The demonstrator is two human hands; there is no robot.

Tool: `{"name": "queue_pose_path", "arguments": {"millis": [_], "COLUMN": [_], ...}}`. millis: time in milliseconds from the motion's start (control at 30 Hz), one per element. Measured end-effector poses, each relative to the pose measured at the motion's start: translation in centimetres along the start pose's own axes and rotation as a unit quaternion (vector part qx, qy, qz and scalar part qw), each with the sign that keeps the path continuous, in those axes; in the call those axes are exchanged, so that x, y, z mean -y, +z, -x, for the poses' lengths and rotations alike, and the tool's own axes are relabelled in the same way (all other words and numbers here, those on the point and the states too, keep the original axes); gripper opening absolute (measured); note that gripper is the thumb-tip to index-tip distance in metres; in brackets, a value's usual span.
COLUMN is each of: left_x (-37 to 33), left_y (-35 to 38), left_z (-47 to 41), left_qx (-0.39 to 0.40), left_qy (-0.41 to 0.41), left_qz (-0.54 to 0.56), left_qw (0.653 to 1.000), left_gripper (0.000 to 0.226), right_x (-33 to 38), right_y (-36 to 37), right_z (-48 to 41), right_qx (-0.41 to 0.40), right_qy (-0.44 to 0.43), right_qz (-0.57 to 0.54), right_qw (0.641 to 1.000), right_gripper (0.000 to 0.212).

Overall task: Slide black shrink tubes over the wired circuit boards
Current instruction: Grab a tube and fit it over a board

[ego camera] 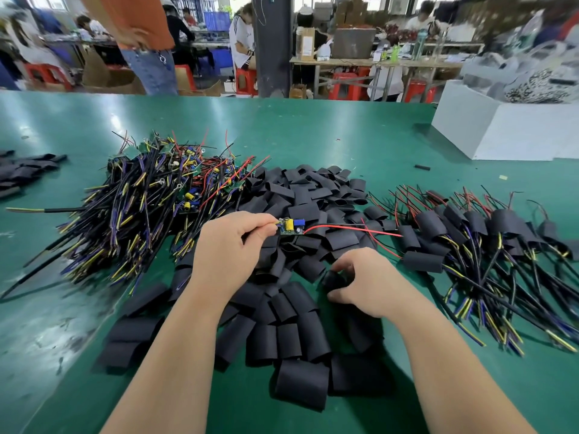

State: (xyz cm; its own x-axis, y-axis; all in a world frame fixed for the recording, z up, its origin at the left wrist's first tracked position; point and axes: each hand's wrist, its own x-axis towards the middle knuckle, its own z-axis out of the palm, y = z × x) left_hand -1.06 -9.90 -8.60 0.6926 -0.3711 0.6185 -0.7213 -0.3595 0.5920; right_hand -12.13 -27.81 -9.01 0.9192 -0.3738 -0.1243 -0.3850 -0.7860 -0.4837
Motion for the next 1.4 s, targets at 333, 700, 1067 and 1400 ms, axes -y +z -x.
{"name": "queue_pose_path", "arguments": {"millis": [333, 700, 1067, 1400], "left_x": [0.4, 0.2, 0.4, -1.6], "left_y": [-0.3, -0.6, -0.5, 2.1], "left_z": [-0.3, -0.5, -0.4, 0.6], "left_qx": [-0.062, -0.073, -0.077, -0.027], "left_qy": [-0.007, -0.015, -0.025, -0.003], "left_qz": [0.047, 0.065, 0.075, 0.103], "left_qw": [0.997, 0.995, 0.994, 0.994], "left_gripper": [0.016, 0.015, 0.015, 0.013], "right_x": [-3.1, -1.9, -0.4, 1.0], "right_y": [-2.4, -3.1, -3.0, -0.2], "right_z": [-0.9, -0.4, 0.5, 0.2], "right_qx": [-0.242, -0.147, -0.095, -0.044], "right_qy": [-0.009, 0.014, -0.05, -0.113], "right_qz": [-0.477, -0.89, -0.885, -0.77], "right_qw": [0.845, 0.432, 0.454, 0.626], "right_gripper": [0.026, 0.018, 0.018, 0.015]}}
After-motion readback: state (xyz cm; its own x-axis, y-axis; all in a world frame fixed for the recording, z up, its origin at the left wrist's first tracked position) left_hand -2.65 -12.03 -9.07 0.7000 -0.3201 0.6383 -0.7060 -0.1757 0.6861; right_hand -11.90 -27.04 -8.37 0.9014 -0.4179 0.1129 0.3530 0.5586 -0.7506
